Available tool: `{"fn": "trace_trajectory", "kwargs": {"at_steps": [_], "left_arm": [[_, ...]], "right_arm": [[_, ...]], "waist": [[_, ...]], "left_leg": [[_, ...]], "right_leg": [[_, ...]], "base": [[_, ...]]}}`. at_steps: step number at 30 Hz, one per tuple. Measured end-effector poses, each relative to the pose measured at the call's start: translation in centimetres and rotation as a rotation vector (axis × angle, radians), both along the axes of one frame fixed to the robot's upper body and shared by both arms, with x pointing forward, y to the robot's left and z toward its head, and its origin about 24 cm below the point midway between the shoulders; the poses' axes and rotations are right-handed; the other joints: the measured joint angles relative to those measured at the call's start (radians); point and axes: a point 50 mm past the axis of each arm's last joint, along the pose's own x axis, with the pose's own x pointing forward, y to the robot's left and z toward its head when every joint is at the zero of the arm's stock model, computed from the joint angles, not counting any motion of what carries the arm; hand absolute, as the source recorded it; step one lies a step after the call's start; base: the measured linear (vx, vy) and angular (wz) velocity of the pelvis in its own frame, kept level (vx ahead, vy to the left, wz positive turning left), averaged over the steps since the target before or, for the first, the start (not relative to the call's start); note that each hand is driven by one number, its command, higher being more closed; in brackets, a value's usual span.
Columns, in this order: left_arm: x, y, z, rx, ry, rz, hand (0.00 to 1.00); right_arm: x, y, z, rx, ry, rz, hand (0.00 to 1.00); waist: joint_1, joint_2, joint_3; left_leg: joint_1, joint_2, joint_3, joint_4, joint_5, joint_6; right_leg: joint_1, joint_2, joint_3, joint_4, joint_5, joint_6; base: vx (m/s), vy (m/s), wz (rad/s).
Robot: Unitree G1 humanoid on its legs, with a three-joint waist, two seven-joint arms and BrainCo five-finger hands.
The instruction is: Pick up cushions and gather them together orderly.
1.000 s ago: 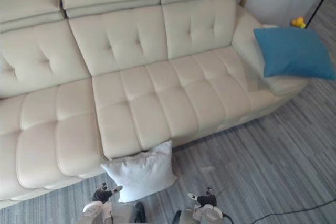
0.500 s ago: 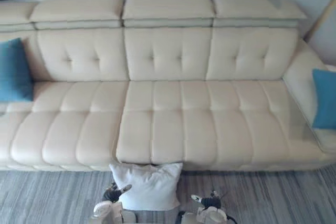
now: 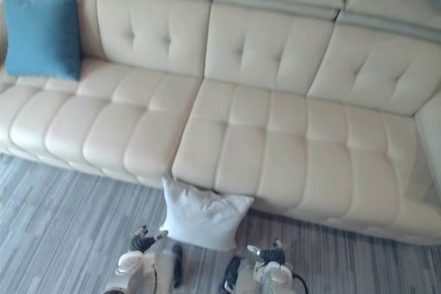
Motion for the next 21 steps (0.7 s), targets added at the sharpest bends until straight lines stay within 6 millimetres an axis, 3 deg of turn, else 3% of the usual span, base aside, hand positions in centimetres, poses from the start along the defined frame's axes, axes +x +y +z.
{"fn": "trace_trajectory", "kwargs": {"at_steps": [3, 5, 6, 8, 10, 12, 13, 15, 21], "left_arm": [[3.9, 1.3, 3.1, 0.039, -0.146, 0.011, 0.0], [7.4, 2.1, 6.2, 0.067, -0.273, 0.023, 0.0], [7.9, 2.1, 6.7, 0.071, -0.291, 0.021, 0.0], [11.2, 2.0, 10.2, 0.082, -0.413, 0.005, 0.0], [12.9, 2.0, 12.3, 0.092, -0.476, -0.007, 0.0], [15.4, 1.7, 16.0, 0.121, -0.581, -0.041, 0.0], [15.8, 1.6, 16.7, 0.126, -0.601, -0.047, 0.0], [17.6, 1.0, 20.8, 0.139, -0.725, -0.058, 0.0], [19.5, -1.3, 26.8, 0.156, -0.905, -0.102, 0.0]], "right_arm": [[2.9, -1.0, 2.1, -0.022, -0.105, -0.021, 0.0], [5.6, -1.5, 4.1, -0.019, -0.191, -0.069, 0.0], [6.2, -1.5, 4.5, -0.02, -0.209, -0.069, 0.0], [9.4, -1.8, 7.4, -0.03, -0.312, -0.073, 0.0], [11.2, -1.6, 9.2, -0.026, -0.375, -0.077, 0.0], [14.2, -1.5, 12.9, 0.01, -0.498, -0.115, 0.0], [14.8, -1.4, 13.7, 0.011, -0.522, -0.111, 0.0], [17.6, -0.9, 18.6, 0.022, -0.676, -0.105, 0.0], [20.3, 1.5, 26.2, -0.007, -0.897, -0.022, 0.0]], "waist": [[-0.001, 0.002, 0.035], [-0.002, 0.001, 0.078], [-0.002, 0.001, 0.086], [-0.008, 0.005, 0.111], [-0.009, 0.004, 0.134], [-0.009, 0.003, 0.159], [-0.009, 0.003, 0.17], [-0.009, 0.003, 0.223], [-0.008, 0.004, 0.243]], "left_leg": [[-0.145, 0.013, 0.0, 0.082, 0.001, 0.003], [-0.268, 0.03, -0.004, 0.151, 0.006, 0.01], [-0.286, 0.031, -0.005, 0.157, 0.007, 0.012], [-0.431, 0.036, -0.018, 0.201, 0.017, 0.011], [-0.502, 0.041, -0.023, 0.217, 0.032, 0.019], [-0.636, 0.048, -0.027, 0.245, 0.045, 0.016], [-0.65, 0.049, -0.027, 0.25, 0.045, 0.016], [-0.733, 0.06, -0.028, 0.287, 0.054, 0.004], [-0.89, 0.071, -0.039, 0.333, 0.054, 0.004]], "right_leg": [[-0.147, -0.008, 0.01, 0.082, -0.008, -0.016], [-0.268, -0.009, 0.015, 0.145, -0.008, -0.023], [-0.284, -0.009, 0.016, 0.155, -0.009, -0.026], [-0.428, -0.013, 0.021, 0.202, -0.003, -0.039], [-0.495, -0.012, 0.02, 0.218, 0.003, -0.048], [-0.63, -0.013, 0.022, 0.25, 0.013, -0.063], [-0.647, -0.013, 0.023, 0.255, 0.014, -0.066], [-0.732, -0.011, 0.03, 0.293, 0.024, -0.082], [-0.892, -0.004, 0.049, 0.344, 0.023, -0.081]], "base": [[-0.19, -0.011, -0.03], [-0.16, -0.012, -0.06], [-0.16, -0.029, 0.01], [-0.13, -0.035, 0.1], [-0.07, -0.017, -0.01], [-0.07, -0.035, -0.04], [-0.03, -0.031, -0.07], [0.0, -0.017, -0.07], [0.0, -0.002, -0.01]]}}
